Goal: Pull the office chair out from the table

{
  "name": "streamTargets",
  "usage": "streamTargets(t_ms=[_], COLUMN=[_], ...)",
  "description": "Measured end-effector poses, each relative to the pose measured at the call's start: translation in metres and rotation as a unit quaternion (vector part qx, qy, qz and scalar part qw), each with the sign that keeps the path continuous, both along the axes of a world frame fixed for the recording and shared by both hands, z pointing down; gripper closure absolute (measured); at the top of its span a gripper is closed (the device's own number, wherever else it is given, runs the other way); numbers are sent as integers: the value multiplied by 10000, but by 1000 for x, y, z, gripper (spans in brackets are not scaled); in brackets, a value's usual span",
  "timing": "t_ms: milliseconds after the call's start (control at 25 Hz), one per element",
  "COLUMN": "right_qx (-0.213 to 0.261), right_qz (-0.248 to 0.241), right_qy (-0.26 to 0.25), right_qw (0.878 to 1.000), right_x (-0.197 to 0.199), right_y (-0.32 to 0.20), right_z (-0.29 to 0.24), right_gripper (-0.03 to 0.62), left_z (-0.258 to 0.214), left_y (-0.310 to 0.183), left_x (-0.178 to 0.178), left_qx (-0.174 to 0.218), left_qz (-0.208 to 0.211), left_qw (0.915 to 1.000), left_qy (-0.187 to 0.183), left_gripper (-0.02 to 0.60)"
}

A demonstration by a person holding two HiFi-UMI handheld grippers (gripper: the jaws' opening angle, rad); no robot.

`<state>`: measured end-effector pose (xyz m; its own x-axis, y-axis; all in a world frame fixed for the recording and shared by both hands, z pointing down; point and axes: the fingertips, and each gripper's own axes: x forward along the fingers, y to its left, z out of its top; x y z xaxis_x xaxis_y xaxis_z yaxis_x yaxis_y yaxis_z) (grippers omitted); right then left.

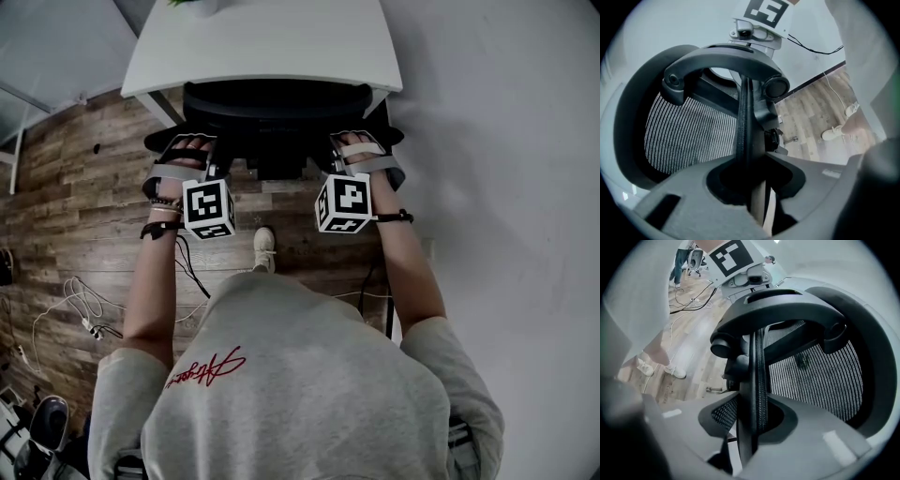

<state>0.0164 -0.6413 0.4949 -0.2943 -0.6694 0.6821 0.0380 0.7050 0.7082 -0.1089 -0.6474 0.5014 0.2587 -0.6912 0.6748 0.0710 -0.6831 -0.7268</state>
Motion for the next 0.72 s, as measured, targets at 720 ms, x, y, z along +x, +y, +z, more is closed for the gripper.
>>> streamTargets(t_ms=[720], right_qx=[-164], right_qz=[68], right_qy=[-13], right_qw=[9998], right_x=[16], right_y=[24], right_z=[10], right_gripper=[493], left_z=[8], left_y=[23], left_x=[15], left_qx=[151], left_qz=[43], left_qw=[9999], left_qy=[-70], left_gripper=[485])
